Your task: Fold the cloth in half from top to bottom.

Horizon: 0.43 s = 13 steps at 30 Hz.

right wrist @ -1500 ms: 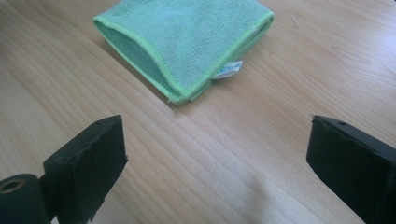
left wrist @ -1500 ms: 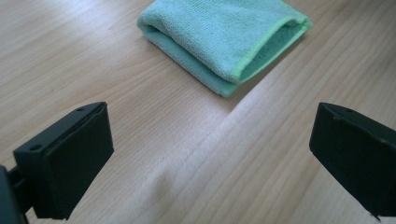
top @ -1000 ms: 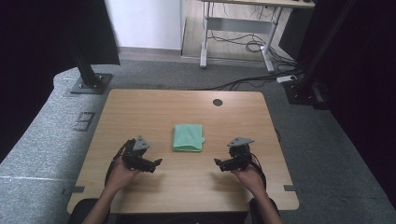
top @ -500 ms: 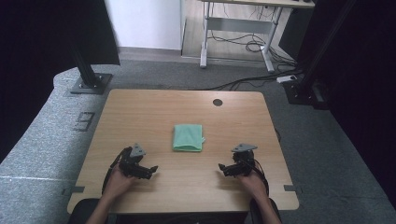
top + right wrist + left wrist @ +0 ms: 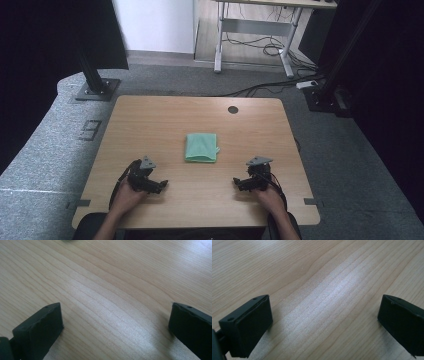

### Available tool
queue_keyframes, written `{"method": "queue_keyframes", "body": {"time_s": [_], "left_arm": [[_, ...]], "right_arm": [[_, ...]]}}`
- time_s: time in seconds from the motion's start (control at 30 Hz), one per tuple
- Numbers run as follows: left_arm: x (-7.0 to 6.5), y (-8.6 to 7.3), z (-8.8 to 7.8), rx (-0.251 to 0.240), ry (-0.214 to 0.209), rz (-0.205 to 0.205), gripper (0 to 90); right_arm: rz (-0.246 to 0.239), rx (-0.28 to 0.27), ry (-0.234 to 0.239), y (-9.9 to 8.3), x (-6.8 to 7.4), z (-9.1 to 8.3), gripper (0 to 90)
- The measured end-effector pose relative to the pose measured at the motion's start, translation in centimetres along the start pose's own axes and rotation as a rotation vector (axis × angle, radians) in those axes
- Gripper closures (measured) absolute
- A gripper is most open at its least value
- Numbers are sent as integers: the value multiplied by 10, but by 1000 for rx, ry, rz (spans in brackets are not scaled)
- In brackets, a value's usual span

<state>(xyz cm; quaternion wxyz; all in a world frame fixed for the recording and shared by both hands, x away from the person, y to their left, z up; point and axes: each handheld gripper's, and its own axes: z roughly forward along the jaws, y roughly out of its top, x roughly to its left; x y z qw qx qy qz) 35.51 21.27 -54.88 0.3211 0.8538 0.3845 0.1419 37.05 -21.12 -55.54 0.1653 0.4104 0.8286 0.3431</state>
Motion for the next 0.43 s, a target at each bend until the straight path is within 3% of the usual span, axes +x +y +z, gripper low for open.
{"method": "queue_keyframes", "body": {"time_s": [0.43], "left_arm": [[0, 1, 1, 1, 10, -11, 0]], "right_arm": [[9, -14, -10, -1, 0, 1, 0]]}}
